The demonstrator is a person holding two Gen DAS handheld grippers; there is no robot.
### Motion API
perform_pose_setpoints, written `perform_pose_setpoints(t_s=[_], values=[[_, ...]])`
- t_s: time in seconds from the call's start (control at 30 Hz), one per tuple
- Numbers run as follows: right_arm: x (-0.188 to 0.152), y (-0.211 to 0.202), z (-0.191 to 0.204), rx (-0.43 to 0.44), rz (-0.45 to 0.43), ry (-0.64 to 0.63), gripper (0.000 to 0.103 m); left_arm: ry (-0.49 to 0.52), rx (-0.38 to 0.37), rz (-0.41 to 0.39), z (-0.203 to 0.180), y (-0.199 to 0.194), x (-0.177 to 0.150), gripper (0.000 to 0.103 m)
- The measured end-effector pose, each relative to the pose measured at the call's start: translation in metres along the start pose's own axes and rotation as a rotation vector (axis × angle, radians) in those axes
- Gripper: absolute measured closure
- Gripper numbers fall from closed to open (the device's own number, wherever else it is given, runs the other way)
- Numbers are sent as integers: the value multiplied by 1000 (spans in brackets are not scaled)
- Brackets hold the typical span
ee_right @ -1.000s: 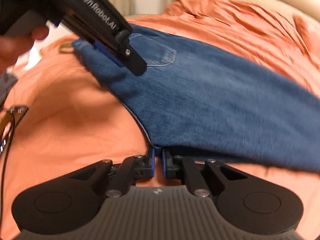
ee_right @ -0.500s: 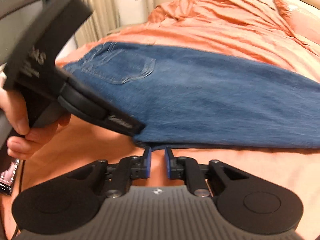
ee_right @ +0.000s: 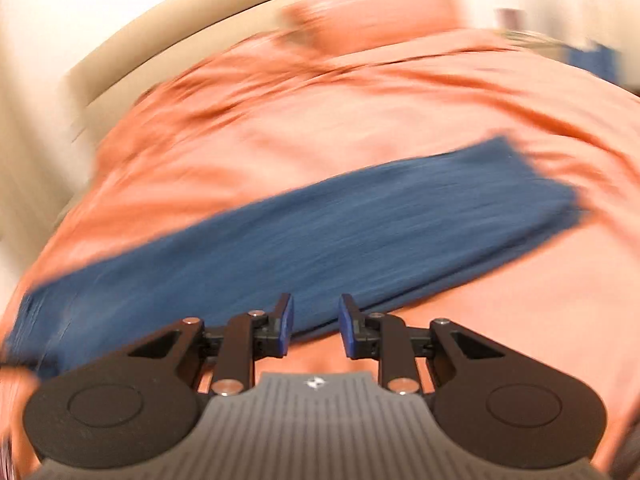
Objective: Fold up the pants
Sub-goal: 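Grasp a jeans leg hem with the right gripper and lift it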
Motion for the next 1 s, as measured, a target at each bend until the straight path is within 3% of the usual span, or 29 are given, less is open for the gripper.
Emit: perform_pose_setpoints(t_s=[0.13,0.27,0.37,0.53,0.67,0.8,0.9,1.0], values=[[12,-3,-116,-91,-48,294,80,-20,6,36,-3,7,-7,71],[6,10,-200,-132,-63,525,80,-24,41,61,1,16,-14,71],[-7,28,-236,-149,-20,617,80,-51,42,66,4,18,-15,70],[-19,60,-262,-56,-12,742,80,-60,69,76,2,23,-15,70],[-17,72,-263,-8,-22,775,95,-63,84,89,1,29,-14,70],[13,41,-255,-12,-125,636,99,-26,79,99,0,33,-15,70],[20,39,-251,-86,-84,511,100,-10,70,106,1,35,-15,69],[-2,65,-259,-126,2,522,101,-18,60,112,3,36,-13,69]])
Point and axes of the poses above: each gripper's, at about its wrist camera, not at the fingertips, and y roughly the way its jaws point, z to its left, x to its top, the point moved 5 cm from there along y, roughly the way its jaws point, and after that the axes turned 13 degrees about -y, right-handed, at the moved point
